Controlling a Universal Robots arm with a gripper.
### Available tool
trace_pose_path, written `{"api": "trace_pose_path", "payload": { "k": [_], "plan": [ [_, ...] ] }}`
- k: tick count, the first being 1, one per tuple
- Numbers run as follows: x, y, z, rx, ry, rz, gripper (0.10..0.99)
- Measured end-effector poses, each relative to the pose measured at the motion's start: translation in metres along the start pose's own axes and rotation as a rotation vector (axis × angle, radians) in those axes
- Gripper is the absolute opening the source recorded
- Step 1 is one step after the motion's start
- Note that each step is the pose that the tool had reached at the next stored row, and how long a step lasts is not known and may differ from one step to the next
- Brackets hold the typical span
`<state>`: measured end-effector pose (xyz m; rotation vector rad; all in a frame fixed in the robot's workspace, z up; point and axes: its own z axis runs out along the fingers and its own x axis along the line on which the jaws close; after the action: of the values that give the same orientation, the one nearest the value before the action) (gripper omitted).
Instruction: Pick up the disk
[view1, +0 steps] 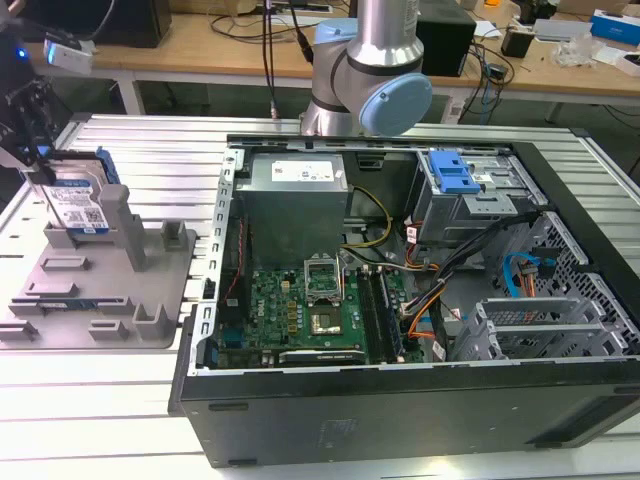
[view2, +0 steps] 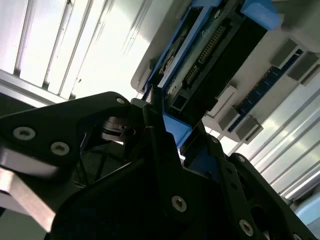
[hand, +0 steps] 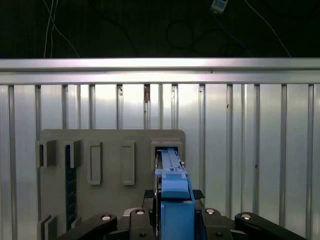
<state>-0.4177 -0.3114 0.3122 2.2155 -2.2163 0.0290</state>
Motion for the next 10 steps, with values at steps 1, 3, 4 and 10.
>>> {"api": "trace_pose_path", "payload": {
  "k": [1,3,4,10],
  "plan": [
    [0.0002,-0.0001,-0.0094,0.000,0.0000,0.000,0.369],
    [0.0004,-0.0002,-0.0220,0.000,-0.0001,0.000,0.369],
    [0.0005,-0.0002,-0.0306,0.000,-0.0001,0.000,0.369],
    [0.0014,-0.0006,-0.0749,0.000,-0.0002,0.000,0.369]
  ]
}}
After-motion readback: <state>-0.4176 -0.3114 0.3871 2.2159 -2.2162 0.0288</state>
